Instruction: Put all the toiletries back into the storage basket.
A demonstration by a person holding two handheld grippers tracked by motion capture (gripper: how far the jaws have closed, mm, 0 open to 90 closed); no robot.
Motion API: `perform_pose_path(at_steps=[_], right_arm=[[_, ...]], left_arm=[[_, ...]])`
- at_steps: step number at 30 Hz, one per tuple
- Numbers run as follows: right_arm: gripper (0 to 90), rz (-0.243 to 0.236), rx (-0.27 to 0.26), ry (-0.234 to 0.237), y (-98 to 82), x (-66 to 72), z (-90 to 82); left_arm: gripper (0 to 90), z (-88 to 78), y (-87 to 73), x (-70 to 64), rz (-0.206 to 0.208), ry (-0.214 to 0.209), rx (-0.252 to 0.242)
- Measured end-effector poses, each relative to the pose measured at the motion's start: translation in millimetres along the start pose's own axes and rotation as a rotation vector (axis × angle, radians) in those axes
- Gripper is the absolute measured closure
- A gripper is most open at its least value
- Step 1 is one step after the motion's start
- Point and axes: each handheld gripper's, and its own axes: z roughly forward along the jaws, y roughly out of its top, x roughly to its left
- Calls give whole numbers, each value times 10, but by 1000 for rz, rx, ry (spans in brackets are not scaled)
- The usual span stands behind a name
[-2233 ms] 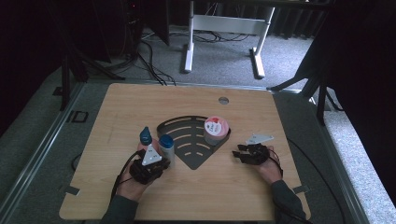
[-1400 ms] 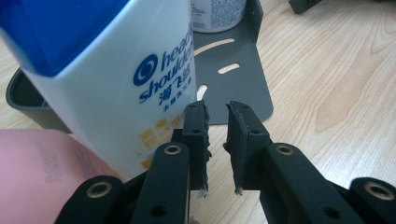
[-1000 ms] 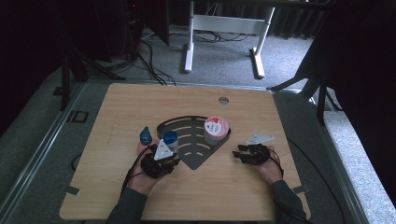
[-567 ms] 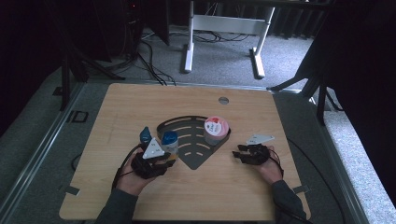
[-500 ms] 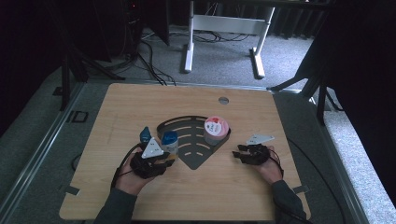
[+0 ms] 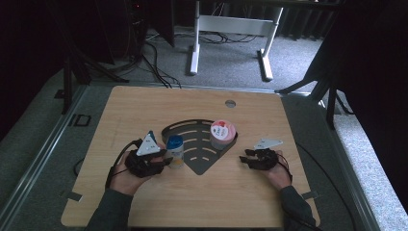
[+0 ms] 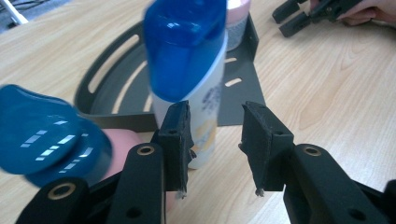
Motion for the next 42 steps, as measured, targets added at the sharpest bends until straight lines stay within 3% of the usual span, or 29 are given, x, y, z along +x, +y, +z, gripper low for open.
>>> perform_pose_path(at_steps=[7,20,34,42], right_arm=[[560,1,-1,2,-2,-1,-1],[559,-1,-1,6,-4,-6,-3],[558,-3,1,8,-4,-6,-5],[558,-3,0,11,-5,-7,-6]], left_arm=[[559,-17,47,94,-18,29,13],[476,92,262,173,27,7,58],[465,284,413,155,67,-23,104],[520,274,430,94,84,-3,122]])
